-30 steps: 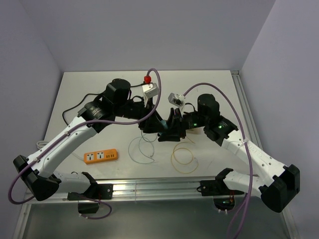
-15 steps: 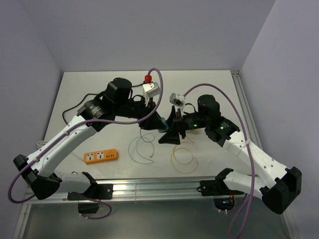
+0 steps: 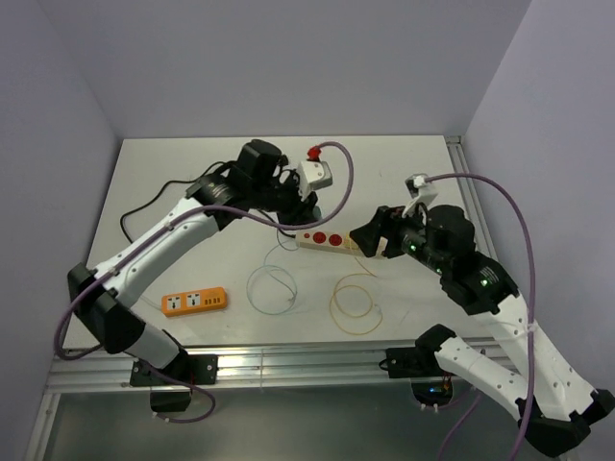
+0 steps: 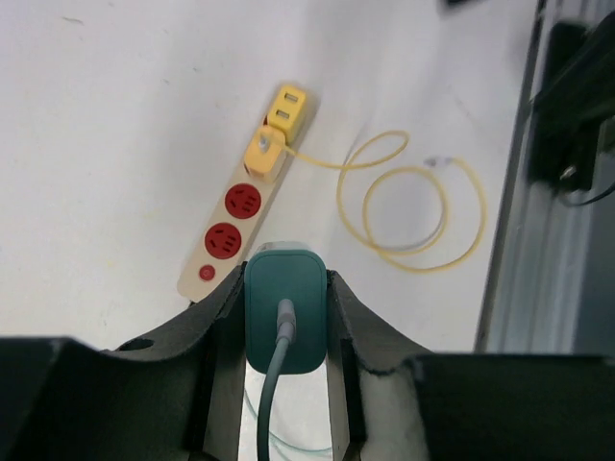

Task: Insert the plug

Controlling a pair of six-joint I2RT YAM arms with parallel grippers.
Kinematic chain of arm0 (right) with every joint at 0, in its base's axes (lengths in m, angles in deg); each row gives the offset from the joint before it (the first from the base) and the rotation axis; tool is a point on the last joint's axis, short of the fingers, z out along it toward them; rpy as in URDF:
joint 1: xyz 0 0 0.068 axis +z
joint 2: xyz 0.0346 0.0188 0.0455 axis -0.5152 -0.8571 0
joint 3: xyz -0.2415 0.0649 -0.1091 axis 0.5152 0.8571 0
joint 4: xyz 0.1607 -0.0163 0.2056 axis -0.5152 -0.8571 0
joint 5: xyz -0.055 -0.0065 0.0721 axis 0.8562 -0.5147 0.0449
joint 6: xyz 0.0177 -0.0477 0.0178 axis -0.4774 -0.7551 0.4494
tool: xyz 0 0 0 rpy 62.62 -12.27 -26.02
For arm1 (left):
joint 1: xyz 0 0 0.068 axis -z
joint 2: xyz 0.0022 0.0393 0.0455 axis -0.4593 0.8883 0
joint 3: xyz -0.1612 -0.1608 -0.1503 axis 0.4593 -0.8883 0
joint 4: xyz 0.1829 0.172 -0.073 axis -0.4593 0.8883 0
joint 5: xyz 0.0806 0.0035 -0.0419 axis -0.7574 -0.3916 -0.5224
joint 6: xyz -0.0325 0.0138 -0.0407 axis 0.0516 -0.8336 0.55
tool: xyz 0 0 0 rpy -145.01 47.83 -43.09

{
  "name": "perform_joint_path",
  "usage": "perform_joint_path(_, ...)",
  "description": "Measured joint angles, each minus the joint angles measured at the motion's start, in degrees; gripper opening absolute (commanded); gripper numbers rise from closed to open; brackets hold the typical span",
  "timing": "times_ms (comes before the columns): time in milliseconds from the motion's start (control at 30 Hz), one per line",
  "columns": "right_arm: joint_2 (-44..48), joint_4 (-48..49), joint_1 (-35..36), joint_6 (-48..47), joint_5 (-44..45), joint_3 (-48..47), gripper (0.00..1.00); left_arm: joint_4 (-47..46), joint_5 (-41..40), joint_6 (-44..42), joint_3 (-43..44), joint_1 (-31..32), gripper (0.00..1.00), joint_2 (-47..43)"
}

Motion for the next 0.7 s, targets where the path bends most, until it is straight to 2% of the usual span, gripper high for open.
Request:
perform_joint_path(133, 2.3, -3.6, -1.8, 0.8, 5.8, -1.7, 0.81, 3.4, 0.9, -11.3, 1.8, -0.1, 0.0, 7.6)
perform_joint_path(267, 3.5, -5.4, -2.4, 1.4, 7.6, -1.7, 0.81, 4.2, 3.1, -20.0, 1.8, -1.4, 0.0, 12.9)
perform_joint_path(500, 5.0, -6.6, -2.5, 1.5, 9.7, -1.3, 0.82, -8.2, 8.8, -28.9, -7.2, -5.7, 0.0, 12.9)
perform_joint_path(700, 7.3, -7.1, -2.9, 1.5, 13.5, 0.6, 0.84, -13.6, 13.5, -33.4, -7.8, -6.1, 0.0, 16.9)
